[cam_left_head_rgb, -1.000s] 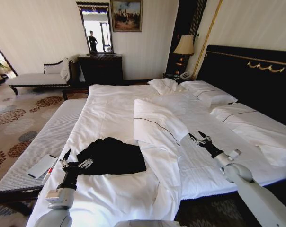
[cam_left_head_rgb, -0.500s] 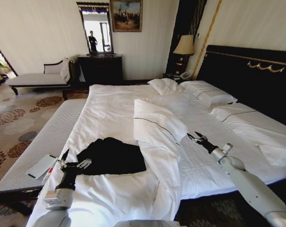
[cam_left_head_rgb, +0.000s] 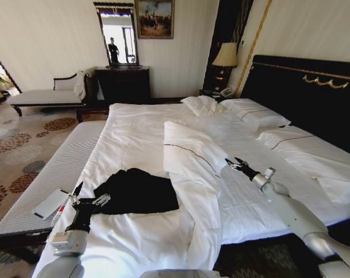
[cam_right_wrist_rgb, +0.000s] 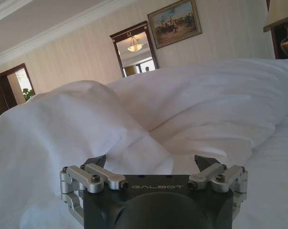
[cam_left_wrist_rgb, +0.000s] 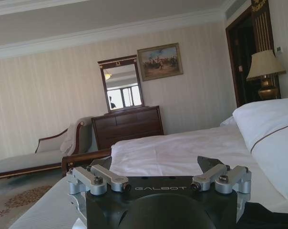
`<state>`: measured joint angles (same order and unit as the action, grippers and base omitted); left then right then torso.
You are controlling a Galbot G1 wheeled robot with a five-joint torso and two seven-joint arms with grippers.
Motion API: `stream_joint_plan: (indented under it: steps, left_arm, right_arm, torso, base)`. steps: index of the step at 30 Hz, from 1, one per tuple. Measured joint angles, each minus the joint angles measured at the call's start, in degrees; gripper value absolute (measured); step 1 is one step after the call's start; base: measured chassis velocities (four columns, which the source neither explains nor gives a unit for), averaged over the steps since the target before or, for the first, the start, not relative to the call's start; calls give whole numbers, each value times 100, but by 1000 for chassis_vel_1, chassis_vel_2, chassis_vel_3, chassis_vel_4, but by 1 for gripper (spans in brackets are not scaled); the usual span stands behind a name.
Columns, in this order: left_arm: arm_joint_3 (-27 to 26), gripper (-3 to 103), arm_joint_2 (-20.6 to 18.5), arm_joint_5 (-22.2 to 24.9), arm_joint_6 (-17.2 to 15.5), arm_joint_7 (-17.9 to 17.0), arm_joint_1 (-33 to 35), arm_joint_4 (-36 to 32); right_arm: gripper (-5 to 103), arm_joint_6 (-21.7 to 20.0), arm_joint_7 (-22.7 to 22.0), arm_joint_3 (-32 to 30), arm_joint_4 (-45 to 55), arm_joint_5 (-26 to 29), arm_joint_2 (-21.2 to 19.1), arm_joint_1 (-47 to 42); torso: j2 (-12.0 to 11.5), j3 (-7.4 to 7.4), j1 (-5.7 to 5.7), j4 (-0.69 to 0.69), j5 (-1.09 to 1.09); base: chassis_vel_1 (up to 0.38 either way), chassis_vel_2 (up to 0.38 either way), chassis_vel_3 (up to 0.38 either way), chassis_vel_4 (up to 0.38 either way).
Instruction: Fold the clothes on the bed.
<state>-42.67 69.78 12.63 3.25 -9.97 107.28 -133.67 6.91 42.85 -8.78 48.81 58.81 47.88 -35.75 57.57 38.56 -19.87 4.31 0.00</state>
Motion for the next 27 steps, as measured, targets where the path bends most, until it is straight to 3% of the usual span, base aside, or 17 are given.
stream_joint_plan:
  steps: [9,12,14,20,23,27]
  left_arm:
    - [-1,100,32,1,2,8,-28,92]
    - [-4,100,14,30,3,4,-95,135]
    - [-4,100,13,34,3,3,-101,138]
    - [-12,100,56,41,13,3,-104,160]
    - [2,100,64,33,17,3,-104,165]
    - [6,100,69,35,19,-1,-136,168]
  right_arm:
    - [102,-84,175,277,86,27,22,217]
    - [93,-104,214,434,33,4,72,335]
    - [93,-105,214,452,23,-2,84,346]
    - [66,-77,257,487,-68,-87,128,372]
    - [61,-66,258,469,-61,-91,116,372]
    - [39,-66,125,379,26,-141,111,347]
  torso:
    - [1,0,1,0,-1]
    - [1,0,1,0,-1]
    - [1,0,1,0,-1]
    - [0,0,1,1,0]
    - [1,0,1,0,0]
    - [1,-1,1,0,0]
  base:
    - [0,0,0,0]
    - [0,0,0,0]
    - [0,0,0,0]
    - [0,0,0,0]
    - [0,0,0,0]
    - [0,0,0,0]
